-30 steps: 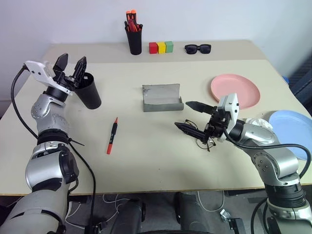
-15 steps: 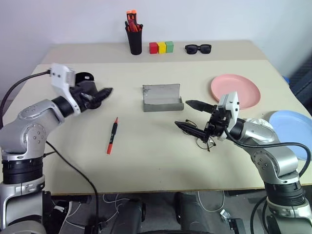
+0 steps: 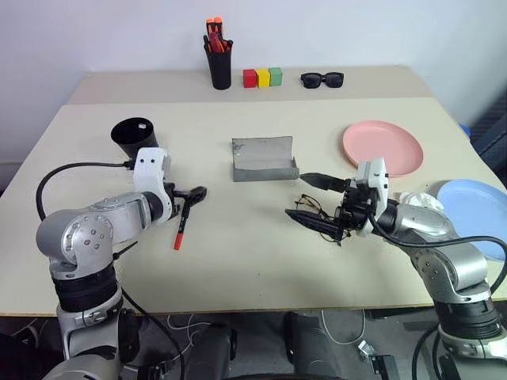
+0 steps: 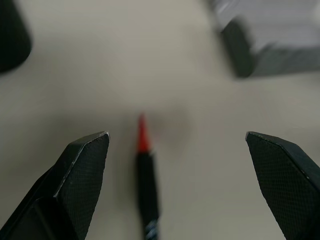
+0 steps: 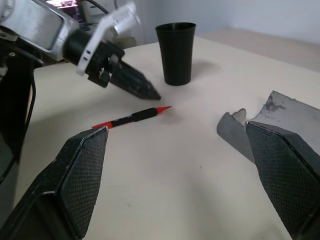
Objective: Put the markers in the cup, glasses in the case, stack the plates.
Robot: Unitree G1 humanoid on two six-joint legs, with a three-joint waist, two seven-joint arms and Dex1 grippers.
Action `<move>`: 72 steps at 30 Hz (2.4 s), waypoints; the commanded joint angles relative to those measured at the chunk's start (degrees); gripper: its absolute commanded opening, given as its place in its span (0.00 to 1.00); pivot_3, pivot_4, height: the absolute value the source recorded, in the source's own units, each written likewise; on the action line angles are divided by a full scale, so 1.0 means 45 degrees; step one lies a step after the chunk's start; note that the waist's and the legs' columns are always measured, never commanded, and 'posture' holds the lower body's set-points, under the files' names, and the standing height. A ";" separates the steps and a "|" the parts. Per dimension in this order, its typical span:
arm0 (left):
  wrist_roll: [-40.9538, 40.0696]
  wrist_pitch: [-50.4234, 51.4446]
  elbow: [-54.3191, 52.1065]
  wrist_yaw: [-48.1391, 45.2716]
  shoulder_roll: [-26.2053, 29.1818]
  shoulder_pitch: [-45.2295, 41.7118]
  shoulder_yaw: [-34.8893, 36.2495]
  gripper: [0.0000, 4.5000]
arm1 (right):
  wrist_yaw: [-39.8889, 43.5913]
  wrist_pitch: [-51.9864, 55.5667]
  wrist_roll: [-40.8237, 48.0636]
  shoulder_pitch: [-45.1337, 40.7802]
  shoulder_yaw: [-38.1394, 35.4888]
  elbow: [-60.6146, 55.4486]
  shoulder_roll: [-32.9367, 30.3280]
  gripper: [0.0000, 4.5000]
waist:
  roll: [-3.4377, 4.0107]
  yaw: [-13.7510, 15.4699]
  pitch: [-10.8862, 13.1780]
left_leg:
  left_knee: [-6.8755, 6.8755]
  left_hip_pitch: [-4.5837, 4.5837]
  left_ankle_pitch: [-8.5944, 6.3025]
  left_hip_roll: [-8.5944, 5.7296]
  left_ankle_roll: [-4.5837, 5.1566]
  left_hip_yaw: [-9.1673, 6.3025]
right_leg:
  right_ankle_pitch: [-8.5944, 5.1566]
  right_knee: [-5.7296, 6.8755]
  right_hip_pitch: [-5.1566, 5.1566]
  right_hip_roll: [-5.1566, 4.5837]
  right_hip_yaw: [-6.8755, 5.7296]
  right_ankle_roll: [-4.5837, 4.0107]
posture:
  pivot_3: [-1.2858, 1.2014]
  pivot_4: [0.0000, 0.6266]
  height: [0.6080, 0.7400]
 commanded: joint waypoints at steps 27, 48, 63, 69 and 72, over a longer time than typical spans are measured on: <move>0.1349 -0.4414 0.0374 -0.3370 0.0121 0.0072 -0.1615 0.00 | -0.0626 -0.0260 -0.0237 0.0048 -0.0174 -0.0358 0.0098 1.00 | 0.0000 0.0012 0.0000 | -0.0003 -0.0006 0.0005 -0.0006 -0.0011 0.0002 | 0.0000 -0.0005 -0.0001 -0.0014 0.0000 0.0000 | 0.52 0.24 1.00; 0.5153 -2.2848 1.0505 -0.7117 0.2045 -0.3299 0.0141 0.00 | -0.0681 -0.0223 -0.0388 -0.0245 0.0040 -0.0212 0.0249 1.00 | -0.0002 0.0091 -0.0002 | -0.0006 -0.0008 0.0005 -0.0005 -0.0009 0.0030 | 0.0004 -0.0027 -0.0005 -0.0020 0.0005 0.0002 | 0.52 0.24 1.00; 0.4316 -2.4656 1.3349 -0.8966 0.1679 -0.3038 0.0359 0.52 | -0.0933 -0.0026 -0.0249 0.0249 -0.0339 -0.0808 -0.0102 1.00 | -0.0009 0.0004 0.0000 | 0.0008 -0.0015 -0.0004 -0.0004 0.0007 0.0024 | 0.0005 -0.0017 -0.0009 -0.0018 0.0001 0.0004 | 0.52 0.24 1.00; 0.4007 -2.4269 1.2622 -0.9182 0.1573 -0.2886 0.0243 0.99 | -0.0895 -0.0099 -0.0312 0.0112 -0.0257 -0.0612 -0.0053 1.00 | -0.0010 -0.0005 0.0000 | 0.0007 -0.0013 -0.0004 -0.0003 0.0007 0.0024 | 0.0005 -0.0016 -0.0009 -0.0017 0.0001 0.0004 | 0.52 0.24 1.00; 0.3166 -2.1963 1.1065 -1.0158 0.1411 -0.2578 -0.0450 0.99 | -0.0889 -0.0114 -0.0338 0.0038 -0.0203 -0.0549 -0.0010 1.00 | -0.0010 -0.0007 0.0000 | 0.0008 -0.0014 -0.0004 -0.0003 0.0007 0.0023 | 0.0005 -0.0015 -0.0009 -0.0017 0.0000 0.0004 | 0.52 0.24 1.00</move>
